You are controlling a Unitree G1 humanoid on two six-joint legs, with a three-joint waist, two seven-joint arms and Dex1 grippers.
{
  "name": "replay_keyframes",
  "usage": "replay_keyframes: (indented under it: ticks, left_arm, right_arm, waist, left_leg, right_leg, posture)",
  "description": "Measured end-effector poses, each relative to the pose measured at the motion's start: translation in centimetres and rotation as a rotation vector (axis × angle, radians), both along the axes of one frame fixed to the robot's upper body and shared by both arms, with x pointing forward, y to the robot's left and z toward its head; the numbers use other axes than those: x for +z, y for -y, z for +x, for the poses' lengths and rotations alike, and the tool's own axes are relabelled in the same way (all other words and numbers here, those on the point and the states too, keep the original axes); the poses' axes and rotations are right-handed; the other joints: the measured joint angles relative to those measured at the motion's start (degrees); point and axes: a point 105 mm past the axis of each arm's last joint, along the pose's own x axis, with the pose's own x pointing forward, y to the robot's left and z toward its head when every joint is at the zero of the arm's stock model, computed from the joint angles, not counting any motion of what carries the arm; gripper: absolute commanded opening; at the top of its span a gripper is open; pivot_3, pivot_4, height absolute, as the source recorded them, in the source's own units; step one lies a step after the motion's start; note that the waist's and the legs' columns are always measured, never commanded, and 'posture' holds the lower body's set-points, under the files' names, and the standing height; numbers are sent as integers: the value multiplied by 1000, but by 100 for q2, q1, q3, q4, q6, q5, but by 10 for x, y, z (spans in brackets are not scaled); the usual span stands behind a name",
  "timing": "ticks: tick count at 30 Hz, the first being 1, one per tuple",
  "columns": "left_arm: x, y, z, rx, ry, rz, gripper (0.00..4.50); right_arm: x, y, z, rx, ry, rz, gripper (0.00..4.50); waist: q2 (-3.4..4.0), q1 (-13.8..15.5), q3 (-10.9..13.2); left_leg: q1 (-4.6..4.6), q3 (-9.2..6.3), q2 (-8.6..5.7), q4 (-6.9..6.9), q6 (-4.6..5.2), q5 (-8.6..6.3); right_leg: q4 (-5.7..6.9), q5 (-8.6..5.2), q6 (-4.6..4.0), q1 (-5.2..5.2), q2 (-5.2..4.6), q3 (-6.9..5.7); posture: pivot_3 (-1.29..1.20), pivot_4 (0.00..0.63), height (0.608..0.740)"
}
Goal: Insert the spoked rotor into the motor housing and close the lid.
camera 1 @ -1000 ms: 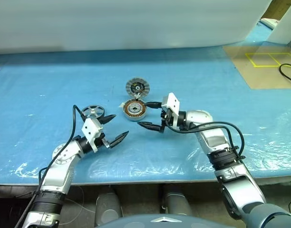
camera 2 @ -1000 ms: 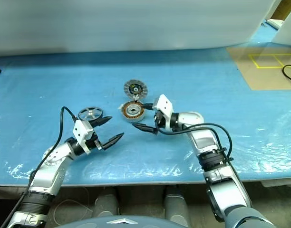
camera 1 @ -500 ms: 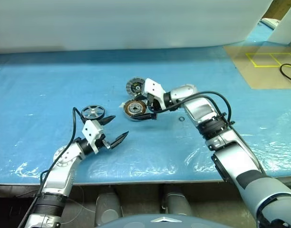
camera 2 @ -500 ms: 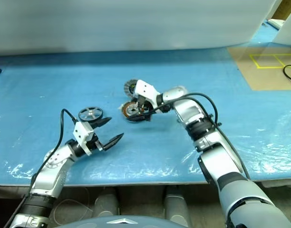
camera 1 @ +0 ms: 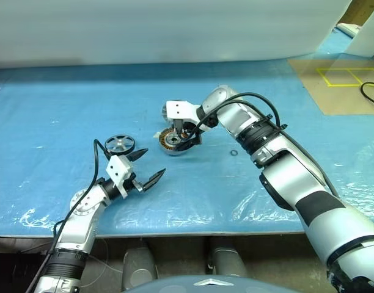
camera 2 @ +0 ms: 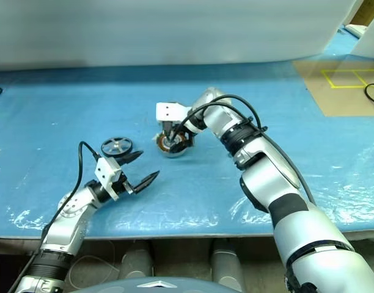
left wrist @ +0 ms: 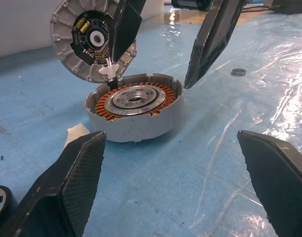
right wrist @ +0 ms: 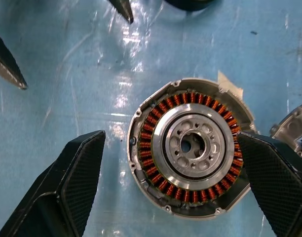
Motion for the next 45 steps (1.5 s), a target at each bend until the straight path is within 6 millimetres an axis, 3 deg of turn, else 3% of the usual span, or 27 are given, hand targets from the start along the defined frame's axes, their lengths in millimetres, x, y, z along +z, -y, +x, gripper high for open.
replay_keyframes:
  ticks: [5,19,22,27,28,37,45]
  left_arm:
    - [-2,0,0,3,-2,-1,4487]
    - [-3,0,-1,6,-5,-7,4487]
    - [-4,0,-1,9,-9,-7,4500]
    - [-5,-1,-1,19,-10,-8,4500]
    - [-5,-1,-1,19,-10,-7,4500]
    - [-5,-1,-1,21,-10,-7,4500]
    - [-5,-2,-1,21,-9,-2,4500]
  right_arm:
    - [-11,4,0,16,-5,-91,4500]
    - [-29,-10,-5,39,-18,-142,4500]
    - [-33,-12,-5,45,-9,-144,3850]
    - [-34,-13,-1,46,29,-151,2241]
    - [-34,-13,-2,49,28,-153,2126]
    - [-33,-13,-6,61,11,-152,2114]
    - [-37,-10,-36,132,-43,-138,2114]
  waist:
    - [0,-3,0]
    - [2,-3,1]
    - [4,-10,0]
    - [9,-7,-3]
    - [9,-14,-5]
    - [12,-12,-5]
    - [10,6,-6]
  left_leg:
    - [-1,0,1,1,2,0]
    - [-3,0,3,6,7,-3]
    - [5,0,4,7,9,-5]
    - [22,0,3,7,14,-8]
    - [30,0,4,7,14,-8]
    - [37,1,3,7,19,-11]
    - [32,1,3,1,6,-4]
  right_leg:
    - [5,0,0,-3,0,0]
    - [13,0,-1,-9,0,0]
    - [16,-1,-2,-4,1,0]
    - [15,-1,-2,12,0,1]
    - [15,-1,-2,19,0,2]
    - [16,-1,-3,22,2,7]
    - [12,-1,-2,22,2,2]
  posture:
    - [0,150,740]
    - [0,150,740]
    - [0,150,740]
    - [0,150,740]
    - [0,150,740]
    - [0,150,740]
    - [0,150,740]
